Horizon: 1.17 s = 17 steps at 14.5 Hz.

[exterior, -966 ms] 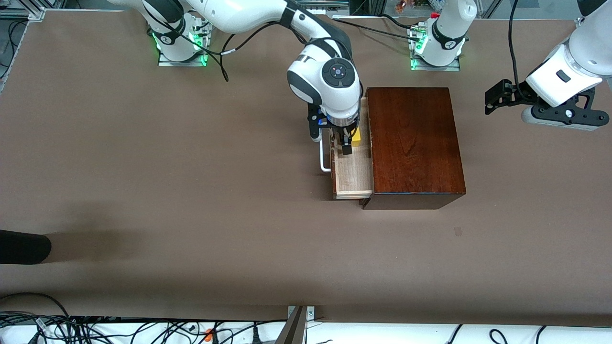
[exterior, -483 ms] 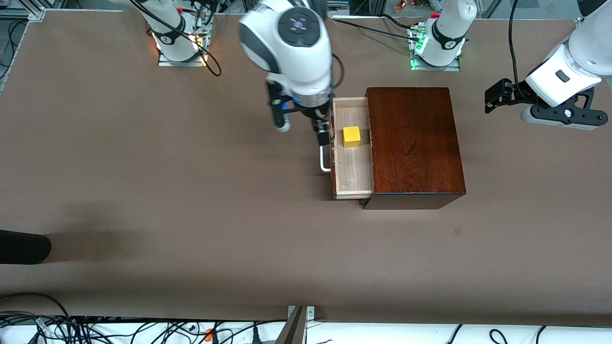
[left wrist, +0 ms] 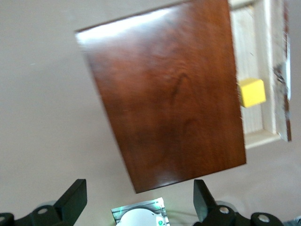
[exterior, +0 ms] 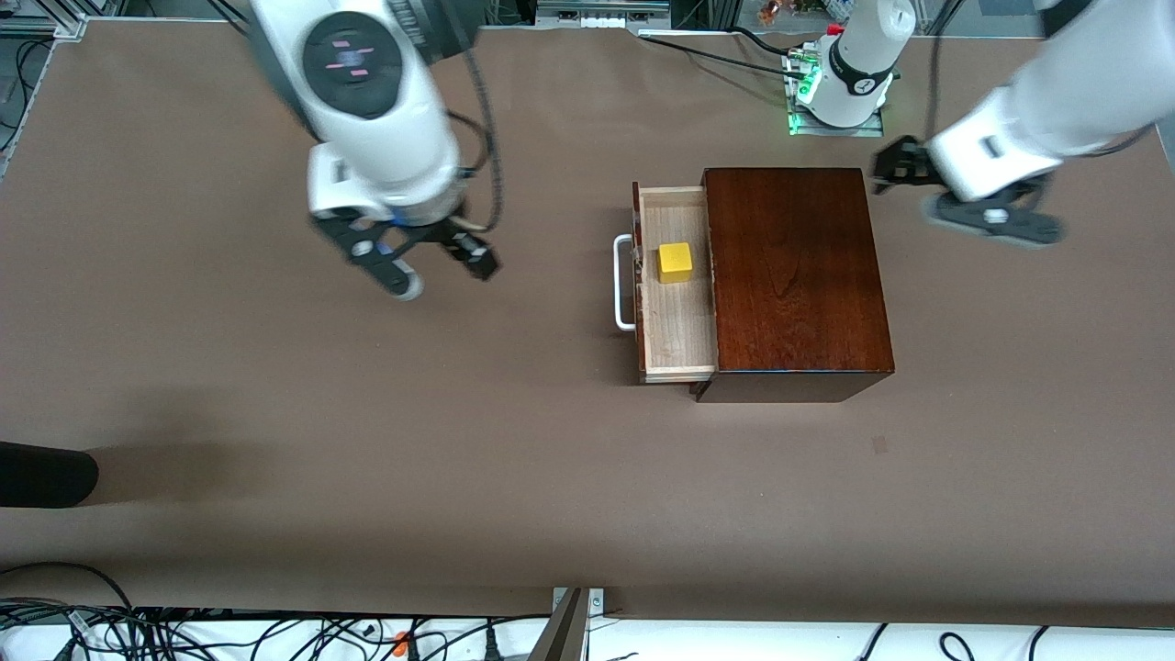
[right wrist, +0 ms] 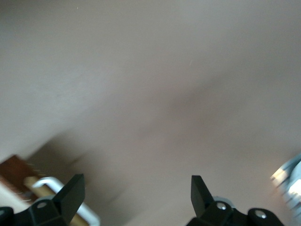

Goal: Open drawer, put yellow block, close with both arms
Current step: 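Open the right gripper and withdraw it while the left gripper approaches the drawer, then push the drawer front with the left gripper into the box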

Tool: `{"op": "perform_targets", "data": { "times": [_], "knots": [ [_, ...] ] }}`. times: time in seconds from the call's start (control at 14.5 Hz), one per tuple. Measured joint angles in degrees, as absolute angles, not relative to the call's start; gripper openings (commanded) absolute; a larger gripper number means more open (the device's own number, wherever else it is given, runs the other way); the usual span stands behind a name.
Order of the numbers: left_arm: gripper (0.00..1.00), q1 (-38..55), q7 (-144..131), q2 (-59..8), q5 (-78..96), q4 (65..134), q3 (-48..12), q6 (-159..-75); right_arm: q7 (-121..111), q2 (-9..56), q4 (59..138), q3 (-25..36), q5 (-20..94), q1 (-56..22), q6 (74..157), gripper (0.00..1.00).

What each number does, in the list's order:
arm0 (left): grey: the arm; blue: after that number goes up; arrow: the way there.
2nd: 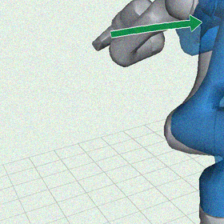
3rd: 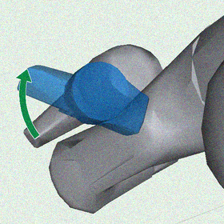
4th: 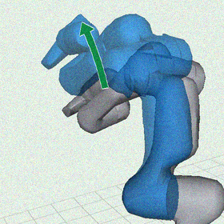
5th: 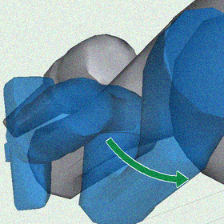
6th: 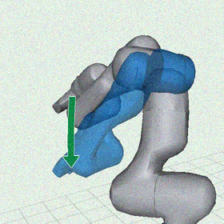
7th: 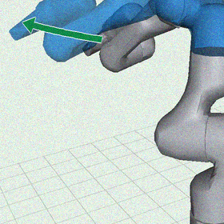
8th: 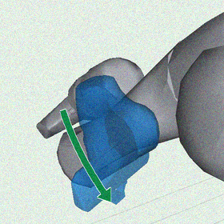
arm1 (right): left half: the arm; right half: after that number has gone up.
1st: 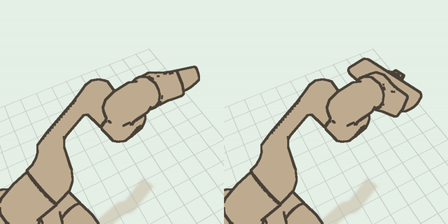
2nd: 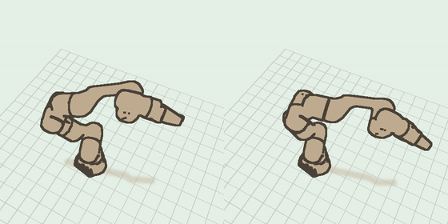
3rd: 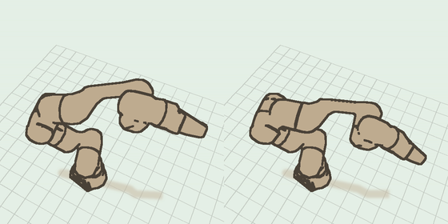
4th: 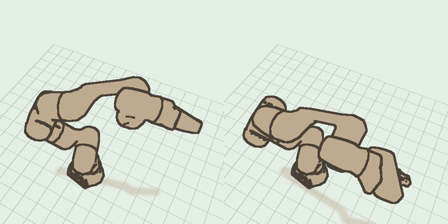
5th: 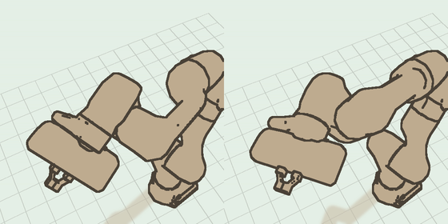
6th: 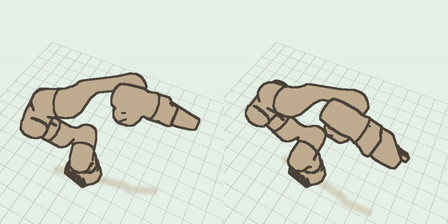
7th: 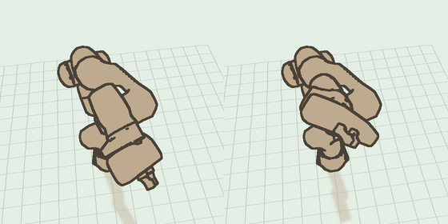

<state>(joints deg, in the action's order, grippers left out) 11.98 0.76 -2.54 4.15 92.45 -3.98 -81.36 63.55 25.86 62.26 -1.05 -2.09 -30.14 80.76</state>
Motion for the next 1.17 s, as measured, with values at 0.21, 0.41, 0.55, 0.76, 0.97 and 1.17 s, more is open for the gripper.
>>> {"op": "perform_targets", "data": {
  "times": [0.21,0.41,0.55,0.76,0.97,1.17],
  "knots": [
    [1.00,18.34,4.37,-5.59,7.26,92.38,-4.60,-81.72,44.03,17.47,73.02,5.21,-2.07,-28.51,82.44,1.00],
    [1.00,21.39,15.06,-8.42,11.20,92.36,-4.77,-86.21,26.10,10.00,82.52,6.35,-2.06,-20.91,85.46,1.00],
    [1.00,23.63,22.07,-10.63,11.45,92.37,-4.90,-90.06,15.64,7.37,85.60,6.29,-2.07,-15.68,86.40,1.00],
    [1.00,28.37,30.43,-14.61,11.46,92.36,-5.14,-98.68,3.46,6.22,86.75,3.20,-2.08,-6.57,87.06,1.00],
    [1.00,33.11,35.88,-18.49,11.46,92.34,-5.33,-107.26,-2.11,6.23,86.91,-1.05,-2.13,1.05,88.24,1.00],
    [1.00,37.14,40.46,-22.56,11.01,92.35,-5.34,-114.95,-2.70,6.22,86.95,-1.21,-2.58,1.64,88.73,1.00]
  ]
}}
